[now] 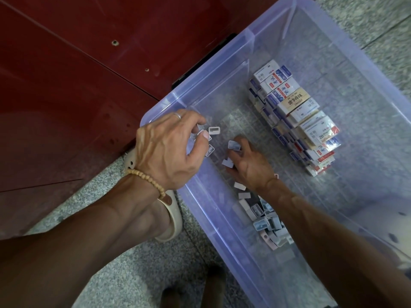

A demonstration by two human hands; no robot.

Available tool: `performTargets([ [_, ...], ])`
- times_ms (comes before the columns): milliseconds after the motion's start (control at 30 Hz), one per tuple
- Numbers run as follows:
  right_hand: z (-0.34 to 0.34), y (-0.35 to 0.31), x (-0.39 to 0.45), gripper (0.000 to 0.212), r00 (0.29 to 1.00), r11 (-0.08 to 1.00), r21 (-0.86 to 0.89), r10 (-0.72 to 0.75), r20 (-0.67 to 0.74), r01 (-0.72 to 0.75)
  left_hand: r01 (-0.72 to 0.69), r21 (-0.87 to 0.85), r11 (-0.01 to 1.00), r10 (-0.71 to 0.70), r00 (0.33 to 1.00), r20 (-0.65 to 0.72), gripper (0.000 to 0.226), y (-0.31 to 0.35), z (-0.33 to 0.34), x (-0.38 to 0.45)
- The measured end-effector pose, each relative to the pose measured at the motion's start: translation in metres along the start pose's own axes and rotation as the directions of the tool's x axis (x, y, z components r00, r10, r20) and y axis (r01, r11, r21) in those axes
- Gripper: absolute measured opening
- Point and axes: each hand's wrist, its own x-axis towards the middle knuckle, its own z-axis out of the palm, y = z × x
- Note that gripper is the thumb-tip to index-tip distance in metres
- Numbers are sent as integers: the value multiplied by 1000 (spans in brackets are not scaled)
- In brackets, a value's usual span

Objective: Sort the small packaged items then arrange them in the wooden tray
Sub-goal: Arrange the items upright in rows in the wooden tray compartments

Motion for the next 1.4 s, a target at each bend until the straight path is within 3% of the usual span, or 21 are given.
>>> performTargets([
  [133, 0, -15, -3, 32, 972, 962, 174, 224, -69, -209, 5, 2, 1000, -5, 1000, 3, 28, 1, -1, 0],
  [200, -6, -21, 0, 23, 911, 862, 338, 412, -34, -377, 9, 11, 1000, -9, 1000, 2, 27, 1, -1, 0],
  [233, -11, -24, 2, 18, 859, 758, 474, 512, -8, -448, 8, 15, 1000, -8, 1000, 1, 26, 1, -1, 0],
  [267, -21, -28, 6, 13, 786, 586, 631, 616, 60, -507, 6, 18, 1000, -6, 1000, 2, 25, 1, -1, 0],
  [300, -33, -32, 10, 10, 700, 347, 772, 694, 171, -533, 6, 20, 1000, -6, 1000, 4, 24, 1, -1, 0],
  [367, -57, -40, 11, 7, 589, -168, 882, 688, 425, -440, 11, 24, 1000, -11, 1000, 10, 22, 1, -2, 0],
  [433, -77, -48, 7, 13, 618, -527, 794, 525, 586, -305, 19, 29, 999, -20, 1000, 16, 21, 2, -3, 0],
  [500, -89, -54, -1, 31, 697, -699, 677, 366, 616, -231, 27, 37, 999, -28, 999, 22, 21, 2, -4, 0],
  [567, -95, -60, -7, 39, 757, -740, 640, 295, 584, -205, 26, 45, 999, -27, 999, 32, 22, 2, -5, 0],
  [667, -106, -69, -9, 51, 788, -751, 635, 274, 551, -183, 29, 54, 998, -33, 997, 64, 24, 4, -6, 1],
  [800, -132, -82, -14, 31, 771, -736, 661, 333, 543, -148, 80, 33, 996, -84, 983, 161, 33, 7, -11, 4],
  [900, -161, -94, -16, 26, 760, -711, 693, 382, 526, -121, 151, -124, 981, -124, 972, 200, 38, 14, -23, 9],
  [1133, -242, -139, -24, 29, 798, -619, 776, 404, 446, -120, 149, -358, 922, -142, 989, 44, 18, 50, -90, 9],
  [1233, -275, -165, -30, 32, 820, -578, 809, 408, 401, -109, 63, -424, 903, -64, 998, 12, 23, 69, -127, -2],
  [1300, -292, -184, -34, 29, 841, -573, 814, 389, 375, -98, -9, -447, 894, 29, 999, 39, 34, 79, -151, -9],
  [1400, -309, -208, -38, 33, 894, -574, 814, 313, 321, -91, -66, -443, 894, 122, 987, 100, 34, 90, -184, -16],
])
